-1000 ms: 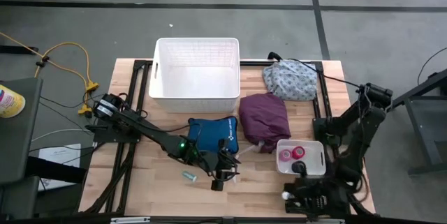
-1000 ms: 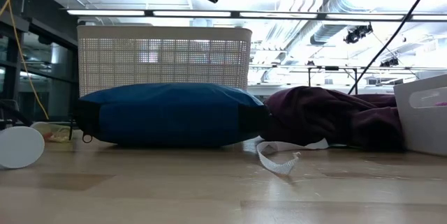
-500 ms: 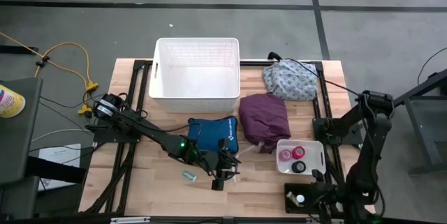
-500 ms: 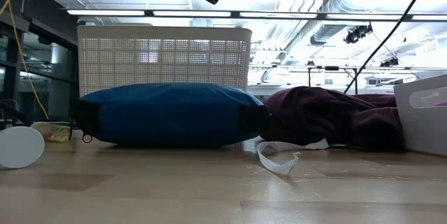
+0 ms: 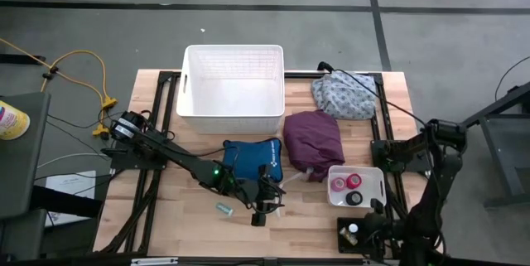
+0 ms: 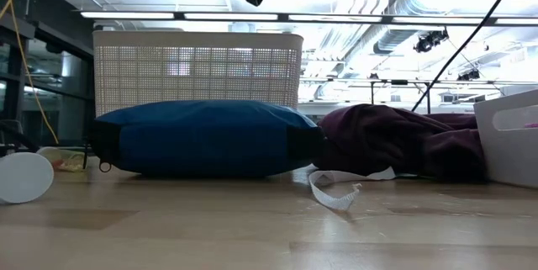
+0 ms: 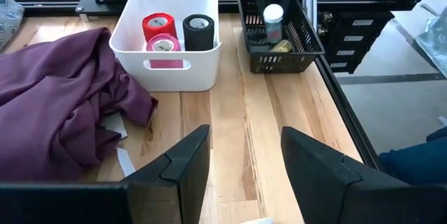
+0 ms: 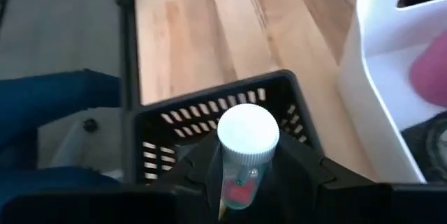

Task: Pick & Place Medicine items
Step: Put the bottom blue pill bottle into the black bin, then put the blue pill bottle into the black bin

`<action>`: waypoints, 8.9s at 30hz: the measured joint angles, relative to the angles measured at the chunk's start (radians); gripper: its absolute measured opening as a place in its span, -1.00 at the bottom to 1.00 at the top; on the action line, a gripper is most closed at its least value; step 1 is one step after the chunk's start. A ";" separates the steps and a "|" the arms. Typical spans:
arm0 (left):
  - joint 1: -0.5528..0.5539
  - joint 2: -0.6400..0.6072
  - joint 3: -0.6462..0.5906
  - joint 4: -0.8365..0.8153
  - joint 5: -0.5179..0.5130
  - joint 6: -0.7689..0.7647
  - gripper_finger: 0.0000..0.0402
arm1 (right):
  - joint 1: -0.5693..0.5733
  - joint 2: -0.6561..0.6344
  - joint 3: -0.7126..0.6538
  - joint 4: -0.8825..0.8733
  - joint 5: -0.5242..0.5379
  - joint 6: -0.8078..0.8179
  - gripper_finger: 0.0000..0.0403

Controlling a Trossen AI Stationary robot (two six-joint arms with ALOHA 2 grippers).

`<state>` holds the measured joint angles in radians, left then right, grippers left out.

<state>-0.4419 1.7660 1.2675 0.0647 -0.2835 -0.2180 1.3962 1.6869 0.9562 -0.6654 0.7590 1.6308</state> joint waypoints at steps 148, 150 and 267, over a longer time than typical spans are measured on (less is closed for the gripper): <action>-0.026 -0.138 0.000 -0.557 -0.018 -0.209 -0.15 | -1.477 -0.320 -0.004 0.542 -1.256 -1.812 -0.14; -0.026 -0.138 0.000 -0.578 -0.020 -0.202 -0.15 | -1.477 -0.320 -0.004 0.542 -1.256 -1.812 -0.14; -0.280 -0.142 -0.439 -0.391 0.024 -0.214 -0.51 | -1.477 -0.320 -0.003 0.543 -1.256 -1.812 -0.14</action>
<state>-0.7223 1.6241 0.8280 -0.3260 -0.2600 -0.4324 -0.0803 1.3666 0.9527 -0.1226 -0.4969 -0.1810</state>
